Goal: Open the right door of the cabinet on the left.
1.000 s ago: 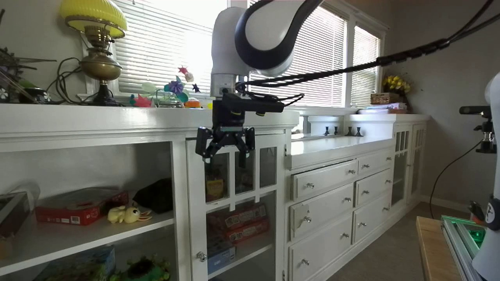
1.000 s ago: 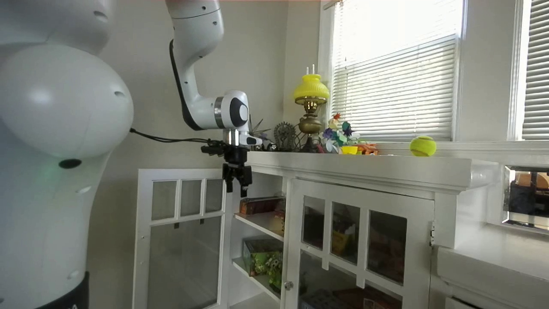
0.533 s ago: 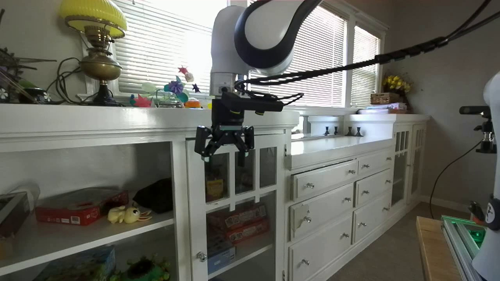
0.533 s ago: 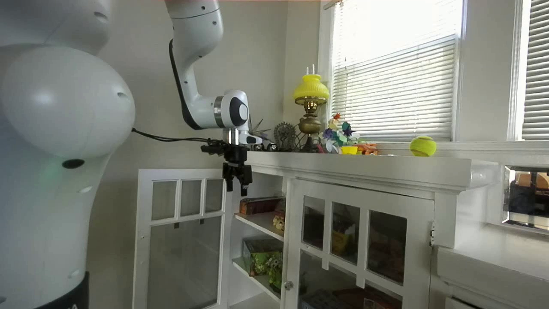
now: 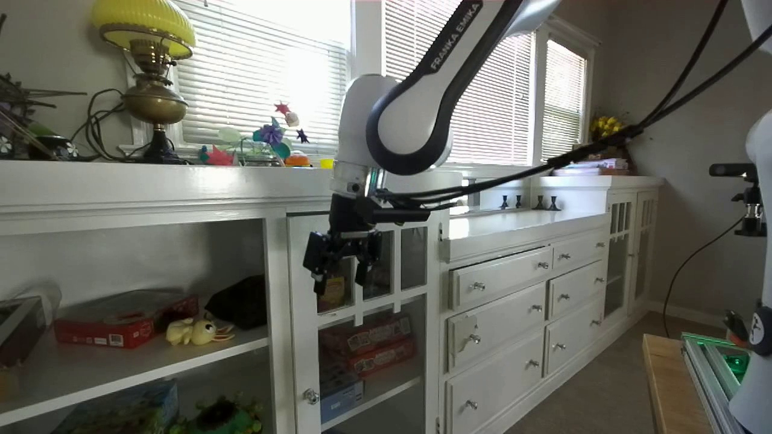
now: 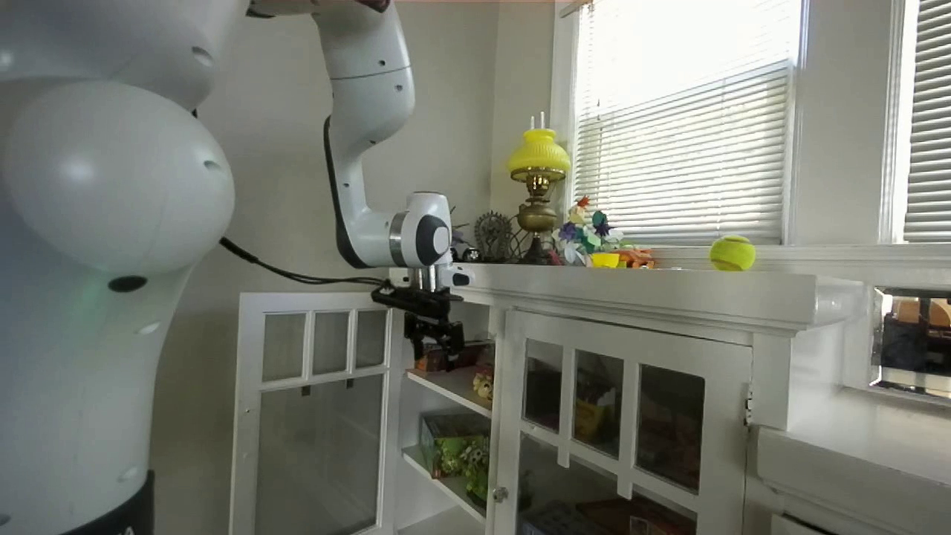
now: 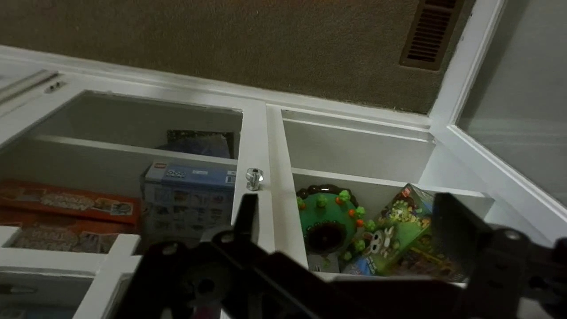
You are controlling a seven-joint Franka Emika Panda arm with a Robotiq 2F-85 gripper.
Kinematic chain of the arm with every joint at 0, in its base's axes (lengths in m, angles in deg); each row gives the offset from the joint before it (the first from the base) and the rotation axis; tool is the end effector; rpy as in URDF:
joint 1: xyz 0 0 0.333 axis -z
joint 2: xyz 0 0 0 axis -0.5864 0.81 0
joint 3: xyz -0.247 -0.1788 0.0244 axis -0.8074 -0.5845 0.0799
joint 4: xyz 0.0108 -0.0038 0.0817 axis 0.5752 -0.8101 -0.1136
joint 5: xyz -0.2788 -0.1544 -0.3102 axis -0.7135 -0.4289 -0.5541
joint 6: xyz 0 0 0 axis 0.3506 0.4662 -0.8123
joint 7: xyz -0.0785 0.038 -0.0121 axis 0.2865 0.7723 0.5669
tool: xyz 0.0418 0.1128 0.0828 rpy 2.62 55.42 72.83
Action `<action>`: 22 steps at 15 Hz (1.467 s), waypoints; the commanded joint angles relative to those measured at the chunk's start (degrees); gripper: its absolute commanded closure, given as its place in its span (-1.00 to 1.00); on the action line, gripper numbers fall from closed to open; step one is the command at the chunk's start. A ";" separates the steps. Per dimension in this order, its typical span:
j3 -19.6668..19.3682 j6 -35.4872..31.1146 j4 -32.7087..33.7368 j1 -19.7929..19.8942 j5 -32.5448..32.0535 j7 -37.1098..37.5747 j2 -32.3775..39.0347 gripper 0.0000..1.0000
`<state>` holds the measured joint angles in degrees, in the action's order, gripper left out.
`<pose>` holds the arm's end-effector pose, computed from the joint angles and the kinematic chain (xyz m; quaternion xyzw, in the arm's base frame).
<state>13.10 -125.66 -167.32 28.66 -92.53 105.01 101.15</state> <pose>0.5829 0.1489 0.1755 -0.9917 0.0572 -0.1125 0.0242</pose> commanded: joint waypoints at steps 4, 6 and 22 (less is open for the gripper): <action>-4.47 -6.58 6.24 0.04 1.06 -12.72 12.02 -1.00; -5.57 -7.56 8.58 -0.21 1.49 -13.52 15.03 -1.00; -11.30 -16.49 17.36 -4.30 3.48 -10.96 30.90 -1.00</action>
<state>4.23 -139.24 -155.52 27.11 -91.52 93.56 125.47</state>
